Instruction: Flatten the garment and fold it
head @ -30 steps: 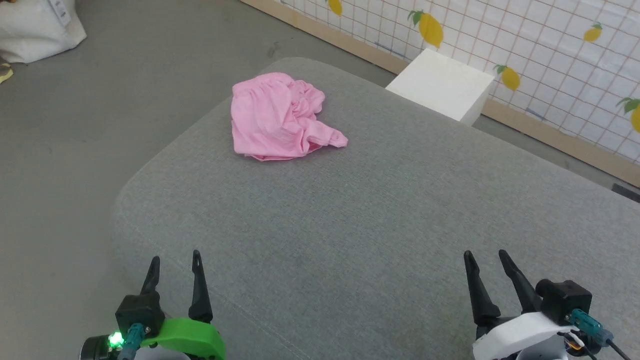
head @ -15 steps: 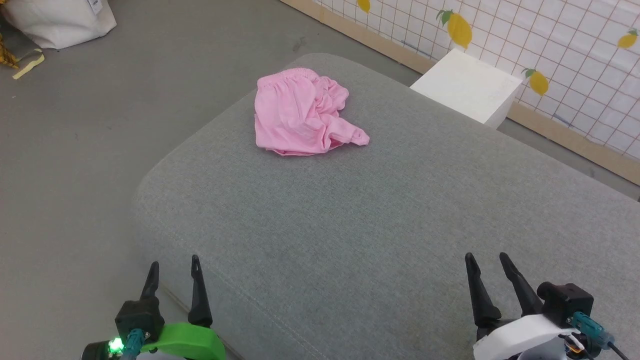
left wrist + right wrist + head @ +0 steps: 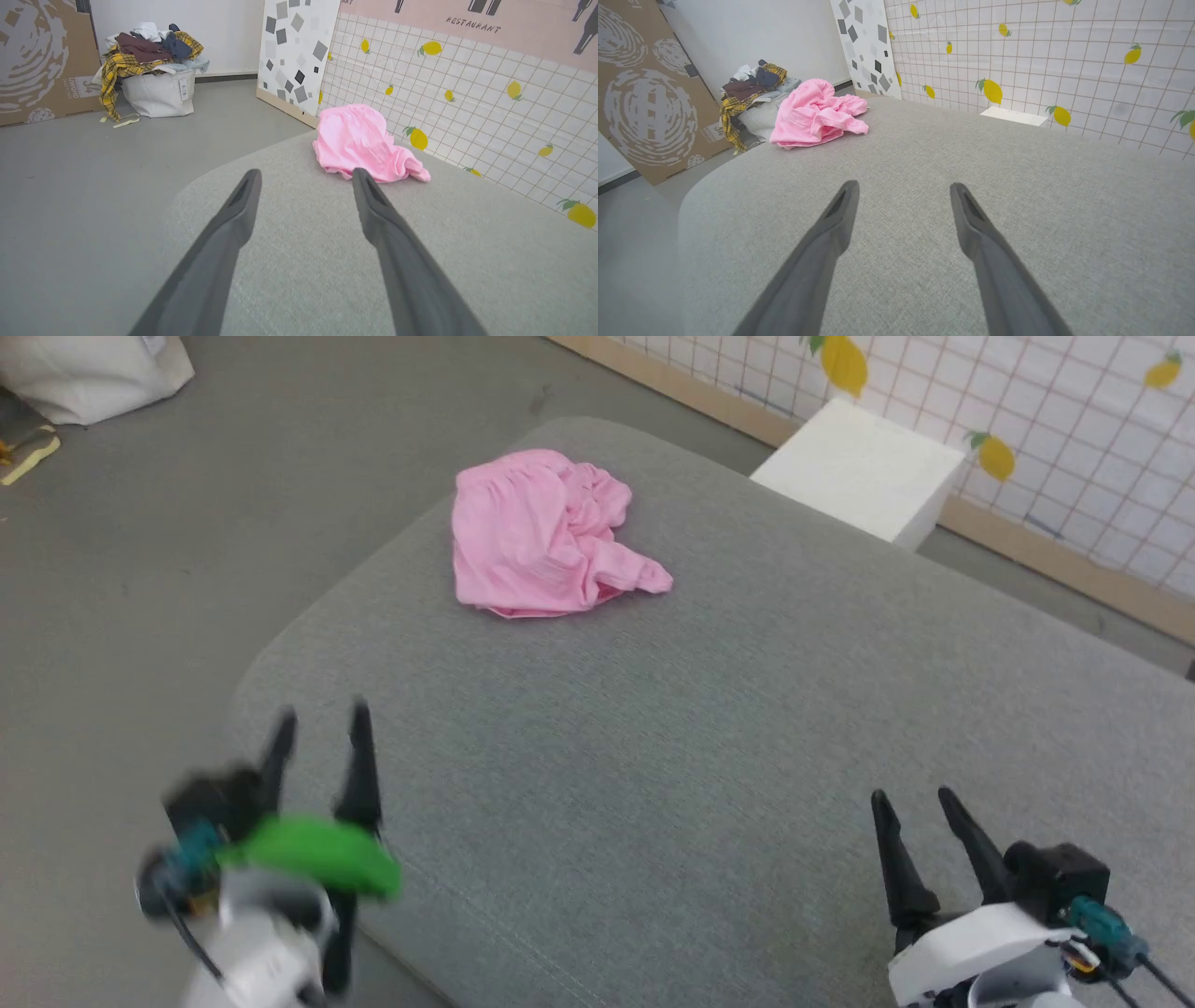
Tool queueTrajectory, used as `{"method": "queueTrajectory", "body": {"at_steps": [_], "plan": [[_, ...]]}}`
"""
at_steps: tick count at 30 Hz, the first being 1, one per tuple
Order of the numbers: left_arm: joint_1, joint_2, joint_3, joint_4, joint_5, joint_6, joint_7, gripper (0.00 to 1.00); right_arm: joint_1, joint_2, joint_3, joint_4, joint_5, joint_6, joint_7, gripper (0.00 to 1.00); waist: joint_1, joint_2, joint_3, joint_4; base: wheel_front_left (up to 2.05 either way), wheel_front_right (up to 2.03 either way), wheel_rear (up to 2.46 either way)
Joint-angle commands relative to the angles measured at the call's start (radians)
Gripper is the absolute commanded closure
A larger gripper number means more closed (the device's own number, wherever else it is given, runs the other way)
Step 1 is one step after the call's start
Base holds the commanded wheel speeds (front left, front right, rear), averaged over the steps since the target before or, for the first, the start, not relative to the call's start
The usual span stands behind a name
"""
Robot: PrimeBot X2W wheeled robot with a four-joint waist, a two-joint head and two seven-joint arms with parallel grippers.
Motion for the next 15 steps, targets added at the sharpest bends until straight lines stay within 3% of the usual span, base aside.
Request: {"method": "queueTrajectory", "body": {"at_steps": [1, 8, 15], "plan": [[-0.078, 0.018, 0.013, 0.009, -0.024, -0.019, 0.015, 0.0, -0.02, -0.001, -0.008, -0.016, -0.017, -0.001, 0.011, 0.0, 0.0, 0.0066, 0.052, -0.044, 0.0, 0.0, 0.0], [-0.442, 0.102, 0.053, 0.173, -0.148, -0.079, 0.176, 0.0, -0.058, -0.001, -0.064, -0.131, -0.115, -0.001, 0.104, 0.0, 0.0, 0.0066, 0.225, -0.152, 0.0, 0.0, 0.0], [-0.751, 0.214, 0.108, 0.426, -0.272, -0.096, 0.383, 0.0, -0.073, -0.001, -0.186, -0.294, -0.207, -0.001, 0.195, 0.0, 0.0, 0.0066, 0.426, -0.264, 0.0, 0.0, 0.0]]}}
